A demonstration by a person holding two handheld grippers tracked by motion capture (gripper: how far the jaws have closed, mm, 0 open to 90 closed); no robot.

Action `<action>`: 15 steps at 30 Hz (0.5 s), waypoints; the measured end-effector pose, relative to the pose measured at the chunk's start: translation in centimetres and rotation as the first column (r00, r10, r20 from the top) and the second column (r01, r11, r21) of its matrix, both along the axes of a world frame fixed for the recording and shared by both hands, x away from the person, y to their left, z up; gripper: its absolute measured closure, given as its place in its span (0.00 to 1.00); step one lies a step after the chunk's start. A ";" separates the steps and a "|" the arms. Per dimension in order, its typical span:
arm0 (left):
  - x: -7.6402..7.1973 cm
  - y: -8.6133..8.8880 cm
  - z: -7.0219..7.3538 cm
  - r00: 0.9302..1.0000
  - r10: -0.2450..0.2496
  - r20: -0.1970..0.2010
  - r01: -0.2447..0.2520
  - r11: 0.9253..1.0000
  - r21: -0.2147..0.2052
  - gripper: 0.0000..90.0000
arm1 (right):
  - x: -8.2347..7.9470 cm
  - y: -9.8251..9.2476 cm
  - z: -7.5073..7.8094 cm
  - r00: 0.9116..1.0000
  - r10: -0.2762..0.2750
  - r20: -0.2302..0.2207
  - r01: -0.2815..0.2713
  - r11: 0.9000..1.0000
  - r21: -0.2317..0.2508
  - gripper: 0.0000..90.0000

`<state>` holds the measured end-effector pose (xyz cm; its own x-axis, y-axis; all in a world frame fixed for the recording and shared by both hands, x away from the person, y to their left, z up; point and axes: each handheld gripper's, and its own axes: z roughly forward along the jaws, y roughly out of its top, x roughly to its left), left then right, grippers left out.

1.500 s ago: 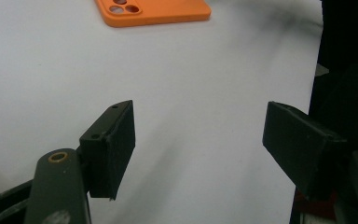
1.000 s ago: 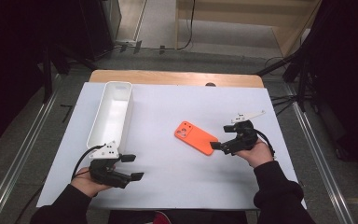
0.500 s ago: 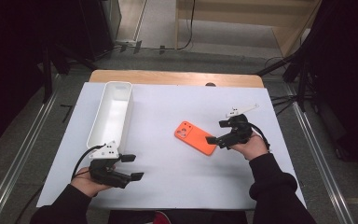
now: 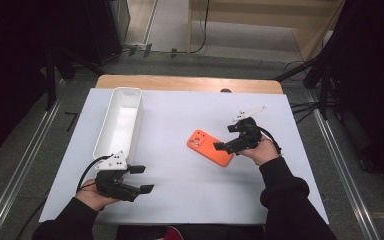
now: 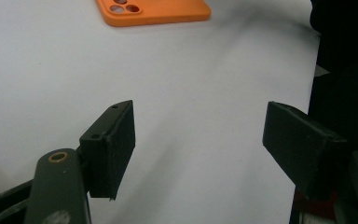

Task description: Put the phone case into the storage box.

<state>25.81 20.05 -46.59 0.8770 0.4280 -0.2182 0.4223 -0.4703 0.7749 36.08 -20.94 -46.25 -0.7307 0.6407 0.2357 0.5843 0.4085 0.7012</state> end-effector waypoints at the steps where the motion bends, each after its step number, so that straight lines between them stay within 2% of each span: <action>1: 0.0 0.0 0.0 1.000 0.000 0.000 0.000 1.000 0.000 0.28 | 0.1 0.1 0.0 1.000 0.003 -0.004 -0.003 1.000 0.003 0.00; 10: 0.0 0.1 0.0 1.000 0.003 0.000 -0.003 1.000 -0.002 0.28 | 1.5 1.5 0.3 1.000 0.027 0.002 -0.027 1.000 0.000 0.00; 15: 0.0 0.1 0.0 1.000 0.000 0.000 0.000 1.000 0.001 0.28 | 1.8 2.1 -0.2 0.999 0.035 -0.013 -0.035 0.999 -0.030 0.00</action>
